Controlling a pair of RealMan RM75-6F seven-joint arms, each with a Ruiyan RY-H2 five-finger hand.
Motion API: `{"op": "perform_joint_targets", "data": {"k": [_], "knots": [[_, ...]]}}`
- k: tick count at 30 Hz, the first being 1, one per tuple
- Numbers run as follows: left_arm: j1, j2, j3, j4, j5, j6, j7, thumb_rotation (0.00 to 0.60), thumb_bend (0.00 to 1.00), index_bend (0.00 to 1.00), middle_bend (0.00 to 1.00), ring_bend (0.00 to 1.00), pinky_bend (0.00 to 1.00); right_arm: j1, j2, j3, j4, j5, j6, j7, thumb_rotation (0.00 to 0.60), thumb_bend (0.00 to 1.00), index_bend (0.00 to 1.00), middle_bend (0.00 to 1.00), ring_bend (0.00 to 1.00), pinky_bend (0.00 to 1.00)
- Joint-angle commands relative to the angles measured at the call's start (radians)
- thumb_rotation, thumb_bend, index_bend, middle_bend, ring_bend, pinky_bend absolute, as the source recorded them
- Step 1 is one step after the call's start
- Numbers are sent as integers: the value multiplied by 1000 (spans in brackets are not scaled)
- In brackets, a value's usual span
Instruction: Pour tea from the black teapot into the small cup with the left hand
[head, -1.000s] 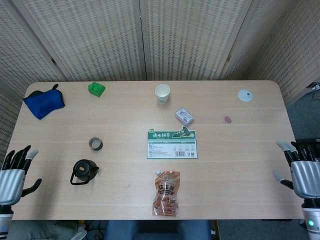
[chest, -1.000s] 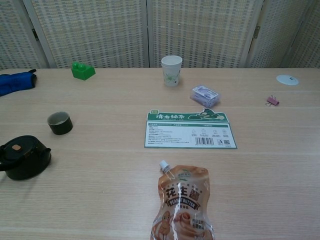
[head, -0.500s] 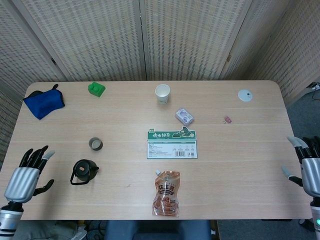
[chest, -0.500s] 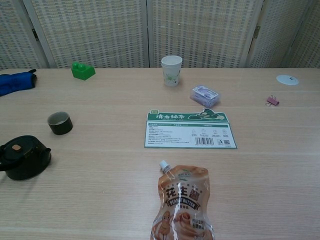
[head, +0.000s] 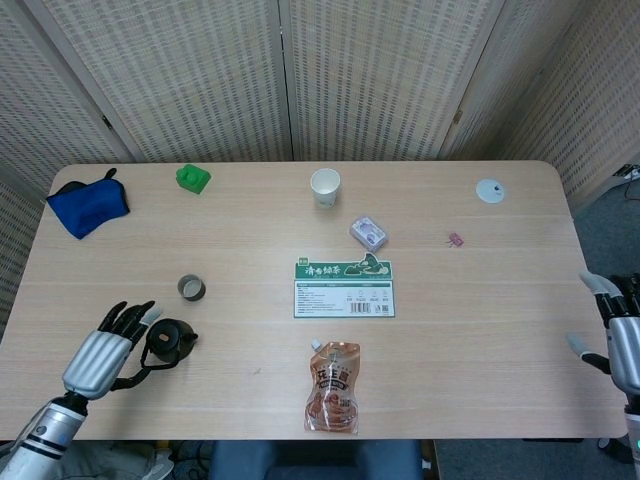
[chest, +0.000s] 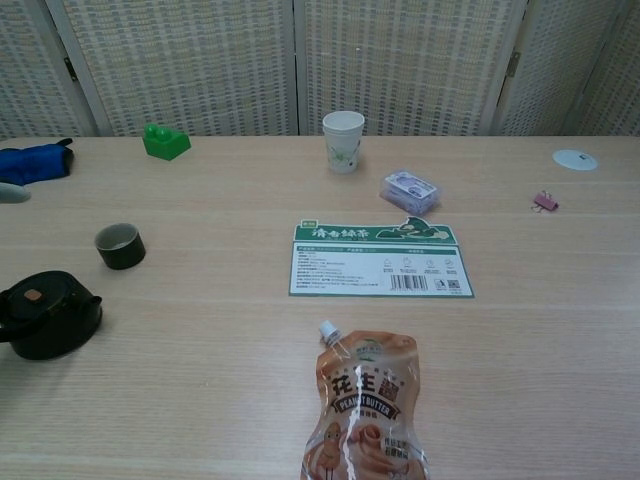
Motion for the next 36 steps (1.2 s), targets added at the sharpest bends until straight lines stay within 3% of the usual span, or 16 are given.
{"op": "perform_joint_targets", "data": {"k": [1,24,36], "knots": [[-18,-14,8,6,-5,-28,5,600,264,18,28,78,17,-2,-1,0,2,1,2,2,600,163,170,223,136,90],[-83,-68,25,89,-70,-142,18,600,264,12,19,77,17,-8,-9,-2,22,-1,4,20,600,165,171,223,142,90],[-109,-84,1,145,-131,-174,-35,600,263,12,18,78,17,-6,-16,0,30,6,-4,22,600,166,171,223,142,90]]}}
